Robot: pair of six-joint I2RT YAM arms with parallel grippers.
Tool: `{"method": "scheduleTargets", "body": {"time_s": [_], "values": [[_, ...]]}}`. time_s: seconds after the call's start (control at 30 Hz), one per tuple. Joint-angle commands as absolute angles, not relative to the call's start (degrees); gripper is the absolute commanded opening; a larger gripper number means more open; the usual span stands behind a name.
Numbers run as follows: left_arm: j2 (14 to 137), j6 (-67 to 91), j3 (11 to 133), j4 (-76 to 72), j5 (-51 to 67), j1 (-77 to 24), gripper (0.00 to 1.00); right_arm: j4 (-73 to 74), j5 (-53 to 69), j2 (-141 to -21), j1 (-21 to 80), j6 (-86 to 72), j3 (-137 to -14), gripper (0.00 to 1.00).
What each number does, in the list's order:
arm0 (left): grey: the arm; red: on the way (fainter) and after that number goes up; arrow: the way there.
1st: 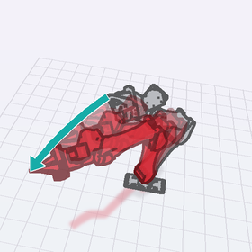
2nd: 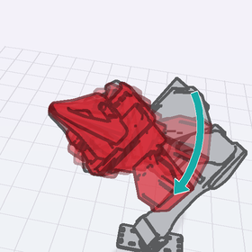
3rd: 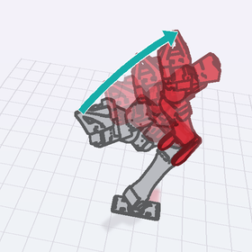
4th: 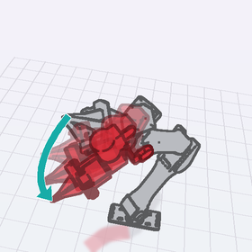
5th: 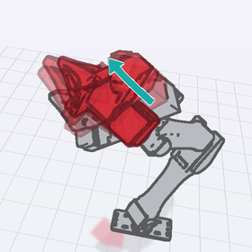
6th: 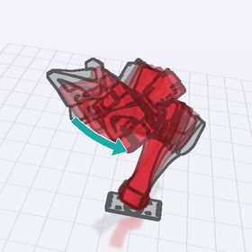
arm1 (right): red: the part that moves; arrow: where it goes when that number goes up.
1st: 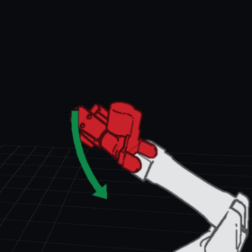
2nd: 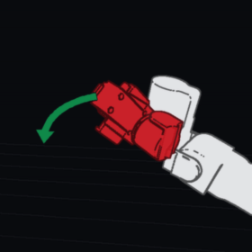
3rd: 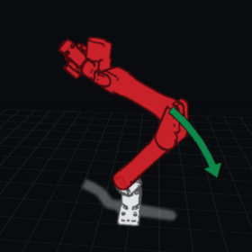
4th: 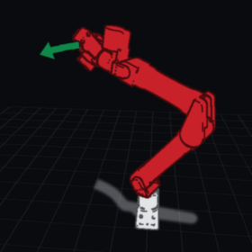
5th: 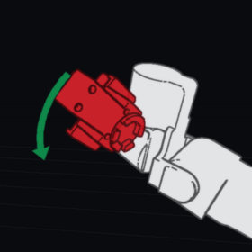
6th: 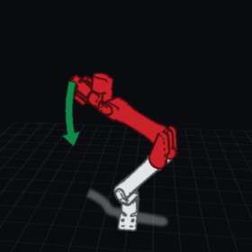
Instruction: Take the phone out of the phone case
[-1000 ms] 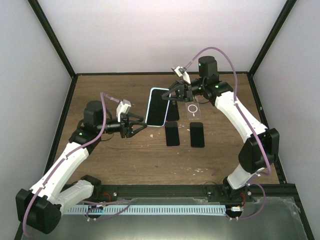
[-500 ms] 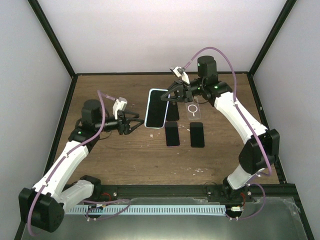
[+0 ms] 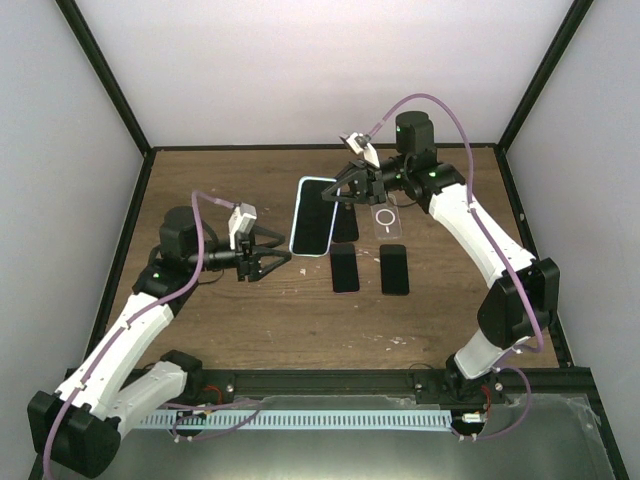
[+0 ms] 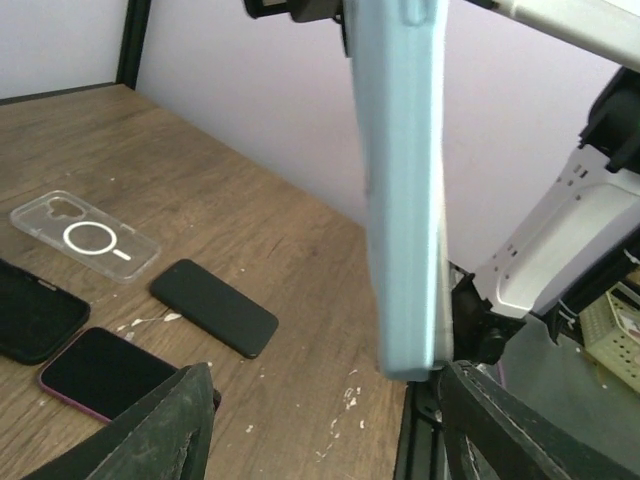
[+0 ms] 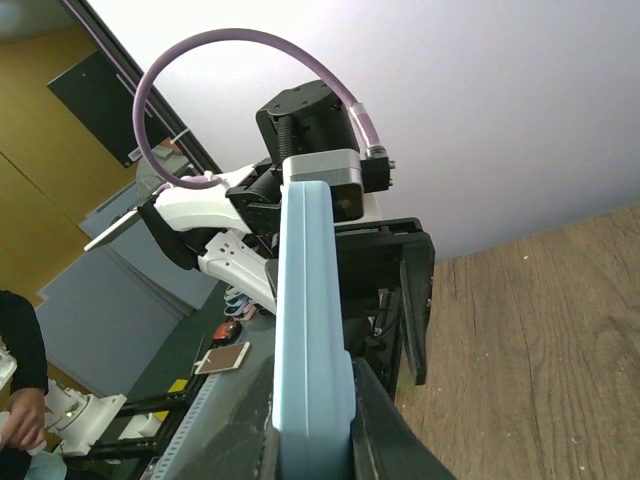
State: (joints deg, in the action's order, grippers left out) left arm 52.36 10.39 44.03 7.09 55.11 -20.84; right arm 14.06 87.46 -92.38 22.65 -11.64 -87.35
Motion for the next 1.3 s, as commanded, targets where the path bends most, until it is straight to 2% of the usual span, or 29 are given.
{"method": "scheduleTargets", "body": {"time_s": [0.0,0.47,0.7,0.9,1.03,1.27], "values": [[53.7,9.7,45.3,7.7,52.4,-21.0,0.62,13.6,93.1,-90.8,23.1,-11.2,-89.1,0.01],[57.4,8.9,46.5,9.3,41.7,-19.9,0.56,14.0,98.5,-90.3,25.5,-10.6,-88.5,0.01],[60.6,7.3,49.1,7.5,43.9,-17.4,0.54,14.9,98.7,-89.7,27.0,-9.9,-87.0,0.01],[61.2,8.0,51.4,3.8,51.6,-19.0,0.50,17.1,95.4,-90.0,27.2,-7.8,-87.2,0.01],[62.2,11.6,53.3,1.7,53.0,-21.0,0.48,19.7,88.5,-91.6,27.2,-5.1,-87.7,0.01],[64.7,20.4,53.5,-2.8,55.3,-21.4,0.44,17.9,86.5,-94.8,27.6,-7.0,-88.2,0.01]]}}
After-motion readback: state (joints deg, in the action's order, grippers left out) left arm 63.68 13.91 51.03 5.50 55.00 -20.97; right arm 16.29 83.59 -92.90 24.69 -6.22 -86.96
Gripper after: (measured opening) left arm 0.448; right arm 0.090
